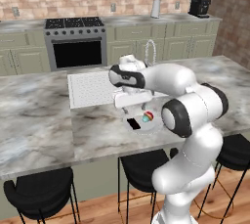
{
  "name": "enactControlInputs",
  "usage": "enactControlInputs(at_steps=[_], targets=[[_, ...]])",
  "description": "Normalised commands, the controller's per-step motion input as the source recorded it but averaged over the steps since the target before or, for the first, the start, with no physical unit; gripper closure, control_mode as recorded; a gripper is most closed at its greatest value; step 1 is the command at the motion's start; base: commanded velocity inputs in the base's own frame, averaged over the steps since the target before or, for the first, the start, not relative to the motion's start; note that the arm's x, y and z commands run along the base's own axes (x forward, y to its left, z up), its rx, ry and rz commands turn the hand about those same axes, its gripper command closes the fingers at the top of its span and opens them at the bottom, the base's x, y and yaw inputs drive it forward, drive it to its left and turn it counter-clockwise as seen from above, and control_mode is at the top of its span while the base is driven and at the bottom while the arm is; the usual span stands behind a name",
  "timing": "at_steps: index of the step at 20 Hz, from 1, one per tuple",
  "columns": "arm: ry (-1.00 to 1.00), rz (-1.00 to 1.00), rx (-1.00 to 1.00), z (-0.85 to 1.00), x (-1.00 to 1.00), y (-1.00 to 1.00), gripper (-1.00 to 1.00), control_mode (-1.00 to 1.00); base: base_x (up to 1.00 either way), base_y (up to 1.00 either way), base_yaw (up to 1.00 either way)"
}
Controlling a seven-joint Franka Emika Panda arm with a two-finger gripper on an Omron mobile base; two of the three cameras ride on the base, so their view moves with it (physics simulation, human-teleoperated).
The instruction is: Take the cinnamon bottle from the cabinet and place it on the dining table, next to the plate with the cupcake. Then take the chocolate from the dining counter and place it on the cupcake plate.
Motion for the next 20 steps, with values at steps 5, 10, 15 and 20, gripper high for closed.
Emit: enactControlInputs(at_steps=[5,10,15,20], targets=[[-0.07,0.0,0.0,0.79,-0.84,0.33,-1.0,-1.0,0.0,0.0,0.0],[-0.19,0.0,-0.08,0.47,-1.0,0.35,-1.0,-1.0,0.0,0.0,0.0],[-0.27,0.0,-0.16,0.17,-1.0,0.26,-1.0,-1.0,0.0,0.0,0.0],[-0.3,0.0,-0.12,0.03,-1.0,0.03,-1.0,-1.0,0.0,0.0,0.0]])
